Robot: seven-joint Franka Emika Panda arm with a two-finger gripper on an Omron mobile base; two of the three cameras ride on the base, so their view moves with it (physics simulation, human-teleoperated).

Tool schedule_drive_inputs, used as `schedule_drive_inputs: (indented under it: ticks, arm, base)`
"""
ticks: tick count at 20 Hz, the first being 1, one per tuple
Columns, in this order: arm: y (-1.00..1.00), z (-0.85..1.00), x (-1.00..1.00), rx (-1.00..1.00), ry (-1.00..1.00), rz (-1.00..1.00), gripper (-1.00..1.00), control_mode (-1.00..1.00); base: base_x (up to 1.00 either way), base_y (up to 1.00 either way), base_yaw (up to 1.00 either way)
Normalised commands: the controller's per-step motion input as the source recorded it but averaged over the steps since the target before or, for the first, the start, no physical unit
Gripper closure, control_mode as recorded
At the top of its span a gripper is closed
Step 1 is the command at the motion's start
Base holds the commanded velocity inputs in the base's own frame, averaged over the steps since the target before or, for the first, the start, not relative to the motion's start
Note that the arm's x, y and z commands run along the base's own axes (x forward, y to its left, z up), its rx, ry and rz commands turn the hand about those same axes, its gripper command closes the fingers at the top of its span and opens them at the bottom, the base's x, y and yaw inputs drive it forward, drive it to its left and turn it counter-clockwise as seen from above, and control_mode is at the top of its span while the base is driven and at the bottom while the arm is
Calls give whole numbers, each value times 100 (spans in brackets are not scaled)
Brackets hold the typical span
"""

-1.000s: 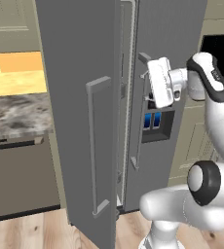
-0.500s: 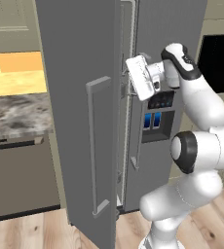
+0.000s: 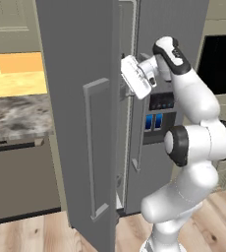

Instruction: Take the lemon wedge from the fridge and place it on the plate with fish on the dining counter.

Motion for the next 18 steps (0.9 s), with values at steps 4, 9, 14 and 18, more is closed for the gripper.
schedule_drive_inputs:
  ticks: [4, 9, 14, 18]
  arm:
    - [100, -16, -23, -18, -6, 14, -100, -100]
    - [100, -20, -29, -15, -22, 10, -100, -100]
    - [100, -24, -6, -2, -23, 2, -100, -100]
    - [100, -35, 25, 14, -16, 0, -100, -100]
  base:
    - [0, 0, 0]
    - [0, 0, 0]
    - [0, 0, 0]
    - [0, 0, 0]
